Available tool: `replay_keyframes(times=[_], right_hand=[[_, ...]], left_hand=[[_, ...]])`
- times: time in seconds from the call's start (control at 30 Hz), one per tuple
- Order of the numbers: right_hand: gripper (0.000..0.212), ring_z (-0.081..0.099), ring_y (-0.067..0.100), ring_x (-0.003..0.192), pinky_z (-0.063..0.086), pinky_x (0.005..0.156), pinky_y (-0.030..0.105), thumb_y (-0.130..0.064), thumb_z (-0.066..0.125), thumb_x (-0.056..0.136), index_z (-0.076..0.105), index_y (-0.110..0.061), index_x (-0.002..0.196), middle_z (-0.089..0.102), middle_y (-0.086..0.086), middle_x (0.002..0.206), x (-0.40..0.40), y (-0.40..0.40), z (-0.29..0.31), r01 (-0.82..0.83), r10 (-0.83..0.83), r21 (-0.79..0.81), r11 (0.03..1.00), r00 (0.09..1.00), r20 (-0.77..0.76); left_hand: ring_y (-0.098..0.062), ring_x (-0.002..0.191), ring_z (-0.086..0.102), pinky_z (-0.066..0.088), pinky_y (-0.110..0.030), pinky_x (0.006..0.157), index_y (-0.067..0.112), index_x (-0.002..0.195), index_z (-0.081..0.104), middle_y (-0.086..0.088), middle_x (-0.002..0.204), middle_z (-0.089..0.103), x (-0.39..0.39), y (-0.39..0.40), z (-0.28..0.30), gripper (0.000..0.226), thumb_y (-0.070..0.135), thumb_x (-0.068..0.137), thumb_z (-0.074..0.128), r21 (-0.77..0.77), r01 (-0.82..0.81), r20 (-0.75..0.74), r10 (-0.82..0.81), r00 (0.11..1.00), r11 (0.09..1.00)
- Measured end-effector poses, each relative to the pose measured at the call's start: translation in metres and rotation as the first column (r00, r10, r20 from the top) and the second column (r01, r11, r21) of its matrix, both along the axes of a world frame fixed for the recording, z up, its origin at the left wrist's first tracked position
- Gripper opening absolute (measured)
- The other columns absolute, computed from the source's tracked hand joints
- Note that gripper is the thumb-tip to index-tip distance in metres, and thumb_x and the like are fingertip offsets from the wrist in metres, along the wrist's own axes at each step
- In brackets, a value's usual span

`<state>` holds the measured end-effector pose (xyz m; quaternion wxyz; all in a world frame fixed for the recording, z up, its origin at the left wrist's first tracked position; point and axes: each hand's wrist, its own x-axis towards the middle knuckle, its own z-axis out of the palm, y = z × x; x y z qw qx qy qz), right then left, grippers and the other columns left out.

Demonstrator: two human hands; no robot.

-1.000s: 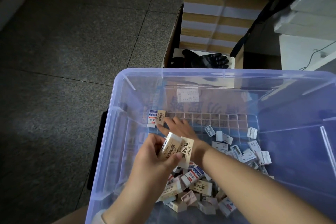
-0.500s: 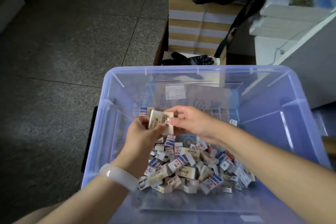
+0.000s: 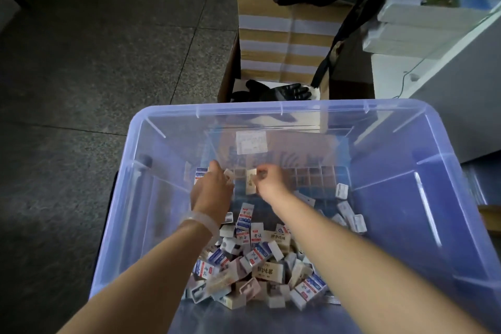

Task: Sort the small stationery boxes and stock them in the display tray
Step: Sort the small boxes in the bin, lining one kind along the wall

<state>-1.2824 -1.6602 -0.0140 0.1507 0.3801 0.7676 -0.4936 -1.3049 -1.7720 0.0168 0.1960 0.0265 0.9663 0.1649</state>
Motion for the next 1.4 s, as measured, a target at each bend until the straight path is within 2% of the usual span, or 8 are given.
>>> replay_keyframes(times=[0.23,0.4,0.67,0.77,0.87,0.97,1.23,1.4], right_hand=[[0.026,0.061,0.015,0.089,0.048,0.071,0.021,-0.010,0.049,0.095,0.060,-0.013,0.118,0.064,0.004,0.103,0.007,-0.004,0.001,-0.050,0.052,0.097,0.994,0.998,-0.022],[0.052,0.054,0.023,0.117,0.048,0.096,0.035,0.008,0.045,0.090,0.048,-0.016,0.135,0.054,0.006,0.133,0.011,-0.004,0.002,-0.160,0.160,-0.078,0.984,0.987,-0.004],[0.052,0.048,0.023,0.122,0.044,0.101,0.036,0.007,0.038,0.094,0.035,-0.019,0.139,0.045,0.009,0.140,0.006,-0.007,0.017,-0.141,0.122,-0.425,0.894,0.990,-0.072],[0.048,0.046,0.021,0.124,0.040,0.102,0.029,0.004,0.040,0.094,0.038,-0.015,0.138,0.046,0.009,0.138,0.007,0.009,0.023,-0.373,0.357,-0.260,0.891,0.928,-0.106],[0.036,0.053,0.024,0.116,0.044,0.099,0.039,-0.011,0.049,0.093,0.052,-0.017,0.129,0.055,0.006,0.130,0.017,0.022,0.024,-0.755,0.760,0.174,0.632,0.648,0.049],[0.041,0.054,0.024,0.109,0.047,0.091,0.040,-0.032,0.046,0.093,0.048,-0.022,0.133,0.053,0.005,0.126,0.035,0.013,0.017,-0.895,0.884,0.185,0.407,0.437,0.167],[0.042,0.052,0.026,0.106,0.039,0.074,0.028,-0.010,0.062,0.086,0.051,-0.022,0.125,0.045,0.005,0.120,0.044,0.011,0.016,-0.891,0.887,0.300,0.341,0.411,0.211],[0.011,0.050,0.006,0.070,0.040,0.063,0.019,-0.022,0.064,0.087,0.059,-0.014,0.092,0.057,-0.004,0.088,0.041,0.048,0.052,-0.714,0.744,0.270,0.646,0.667,-0.017]], left_hand=[[-0.028,0.106,0.059,0.043,-0.032,0.074,0.011,0.123,0.046,-0.010,0.127,0.049,-0.009,-0.007,-0.009,0.031,0.032,0.102,0.035,-0.278,0.255,-0.010,-0.268,0.963,0.926],[-0.023,0.126,0.042,0.030,-0.032,0.103,0.012,0.125,0.050,-0.004,0.134,0.048,0.002,-0.009,-0.005,0.035,0.009,0.091,0.045,-0.374,0.532,0.007,-0.572,0.820,0.759],[-0.021,0.147,-0.009,-0.005,-0.052,0.115,0.010,0.151,-0.007,-0.004,0.160,-0.010,0.018,-0.019,-0.013,0.066,0.016,0.099,0.034,-0.458,0.619,0.246,-0.579,0.778,0.638],[-0.018,0.146,-0.013,-0.003,-0.051,0.115,0.014,0.150,-0.013,-0.001,0.158,-0.018,0.021,-0.024,-0.016,0.070,0.015,0.099,0.035,-0.387,0.601,0.278,-0.533,0.799,0.699],[-0.020,0.147,0.008,0.009,-0.047,0.118,0.014,0.151,0.014,-0.004,0.160,0.003,0.015,-0.024,-0.012,0.062,0.008,0.095,0.039,-0.265,0.448,0.106,-0.436,0.894,0.854],[-0.030,0.114,0.049,0.039,-0.039,0.096,0.009,0.119,0.058,-0.007,0.131,0.048,0.005,-0.022,-0.005,0.032,0.006,0.091,0.045,-0.069,0.211,-0.054,-0.215,0.975,0.975],[-0.019,0.086,0.058,0.039,-0.021,0.072,0.012,0.100,0.070,-0.003,0.096,0.063,0.019,-0.026,-0.015,0.019,0.016,0.094,0.052,0.020,0.571,0.243,-0.558,0.794,0.821],[-0.018,0.101,0.054,0.044,-0.025,0.084,0.019,0.124,0.060,-0.003,0.119,0.055,0.030,-0.016,-0.018,0.034,0.016,0.090,0.058,0.124,0.641,0.276,-0.646,0.711,0.758]])
